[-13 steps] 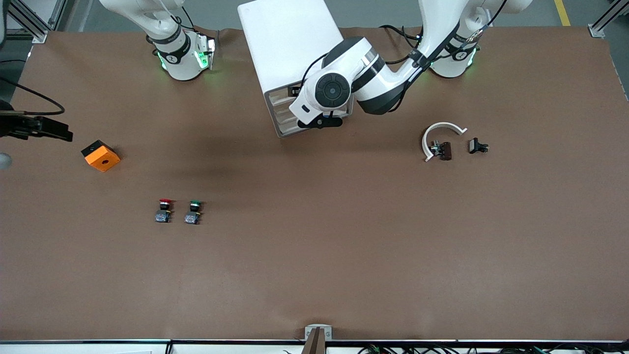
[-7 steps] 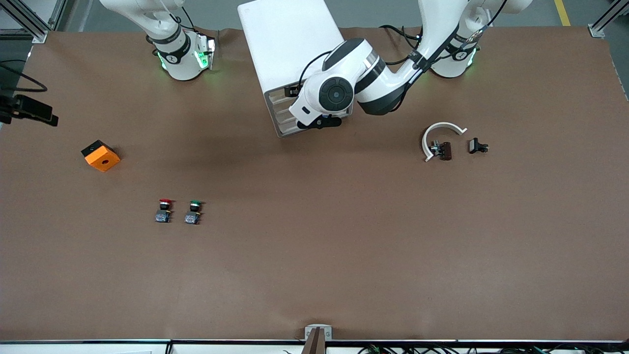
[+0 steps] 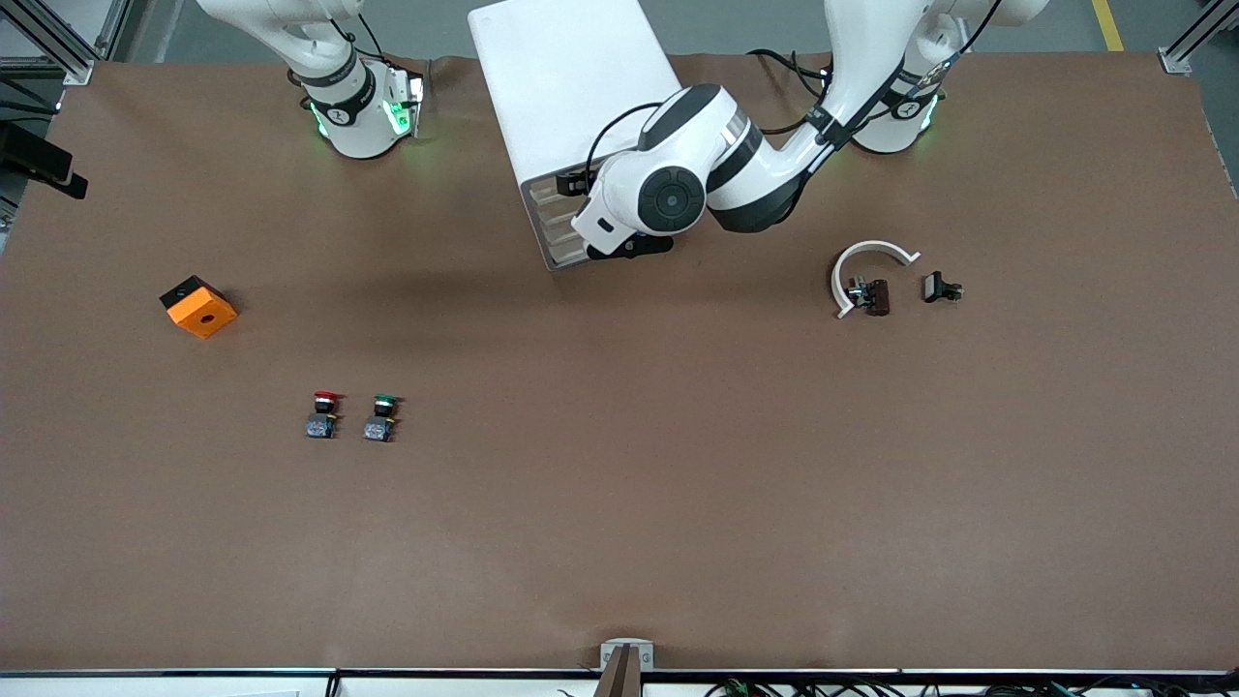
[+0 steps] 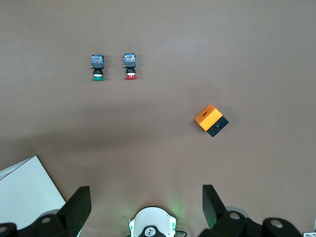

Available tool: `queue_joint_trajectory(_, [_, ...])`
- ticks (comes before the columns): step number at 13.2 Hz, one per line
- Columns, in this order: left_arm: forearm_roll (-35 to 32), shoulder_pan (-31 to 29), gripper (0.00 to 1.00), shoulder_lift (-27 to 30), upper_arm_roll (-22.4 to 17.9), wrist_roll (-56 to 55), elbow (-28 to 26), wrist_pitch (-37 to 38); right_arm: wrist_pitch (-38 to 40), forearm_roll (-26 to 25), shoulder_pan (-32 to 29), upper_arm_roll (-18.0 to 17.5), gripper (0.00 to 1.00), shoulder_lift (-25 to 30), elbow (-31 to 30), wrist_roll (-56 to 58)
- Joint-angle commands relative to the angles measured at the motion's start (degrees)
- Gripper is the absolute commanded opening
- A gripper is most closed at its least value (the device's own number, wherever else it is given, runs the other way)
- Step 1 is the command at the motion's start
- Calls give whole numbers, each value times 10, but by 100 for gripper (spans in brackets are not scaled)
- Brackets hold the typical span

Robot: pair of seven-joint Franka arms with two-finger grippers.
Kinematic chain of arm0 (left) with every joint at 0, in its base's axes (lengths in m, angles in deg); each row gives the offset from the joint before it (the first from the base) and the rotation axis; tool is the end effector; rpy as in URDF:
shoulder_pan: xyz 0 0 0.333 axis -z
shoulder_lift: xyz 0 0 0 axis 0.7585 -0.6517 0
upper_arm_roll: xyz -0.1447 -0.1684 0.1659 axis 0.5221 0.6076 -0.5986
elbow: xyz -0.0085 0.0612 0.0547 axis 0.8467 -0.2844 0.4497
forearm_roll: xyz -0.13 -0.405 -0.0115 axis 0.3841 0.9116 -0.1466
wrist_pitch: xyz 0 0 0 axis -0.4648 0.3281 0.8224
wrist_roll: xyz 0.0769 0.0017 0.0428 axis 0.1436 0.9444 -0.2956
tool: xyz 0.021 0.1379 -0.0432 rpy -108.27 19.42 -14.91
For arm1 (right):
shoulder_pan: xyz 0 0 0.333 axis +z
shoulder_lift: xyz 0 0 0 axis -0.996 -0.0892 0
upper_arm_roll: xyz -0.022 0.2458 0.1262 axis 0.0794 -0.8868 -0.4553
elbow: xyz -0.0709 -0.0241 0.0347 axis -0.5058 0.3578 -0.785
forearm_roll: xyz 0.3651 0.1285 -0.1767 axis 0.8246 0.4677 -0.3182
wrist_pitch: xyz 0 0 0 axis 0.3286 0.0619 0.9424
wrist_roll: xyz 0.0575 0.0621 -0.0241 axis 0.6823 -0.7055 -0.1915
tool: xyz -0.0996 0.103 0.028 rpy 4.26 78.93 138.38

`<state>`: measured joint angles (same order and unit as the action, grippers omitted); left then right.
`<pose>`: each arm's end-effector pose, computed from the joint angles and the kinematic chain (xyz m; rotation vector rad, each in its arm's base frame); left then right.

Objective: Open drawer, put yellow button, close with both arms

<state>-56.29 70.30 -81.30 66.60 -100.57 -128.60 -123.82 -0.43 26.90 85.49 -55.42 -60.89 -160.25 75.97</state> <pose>0.3644 -0.5438 0.2772 2.7161 0.2172 -0.9700 0.5368 -0.0586 0.6113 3.1280 -0.1279 -0.1835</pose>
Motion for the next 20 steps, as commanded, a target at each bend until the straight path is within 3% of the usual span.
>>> queue_joint_trajectory(1, [4, -40, 100, 3, 8, -6, 30, 21, -41, 8, -9, -9, 100, 58, -74, -6])
queue_joint_trajectory(3, [-18, -71, 100, 4, 4, -5, 64, 67, -70, 8, -10, -8, 100, 87, -115, -6])
queue_joint_trajectory(6, [-126, -123, 100, 13, 4, -4, 114, 99, -71, 7, -13, -8, 100, 87, -114, -6])
queue_joint_trajectory(10, [-275, -192, 100, 34, 5, 6, 139, 99, -70, 4, -26, -11, 100, 86, -110, 1])
queue_joint_trajectory(16, [-373, -309, 100, 61, 9, 30, 153, 102, -78, 6, -26, -11, 100, 87, -109, 1])
queue_joint_trajectory(20, [-393, -341, 100, 104, 2, 112, 163, 134, -87, 9, -24, -15, 100, 87, -109, 2])
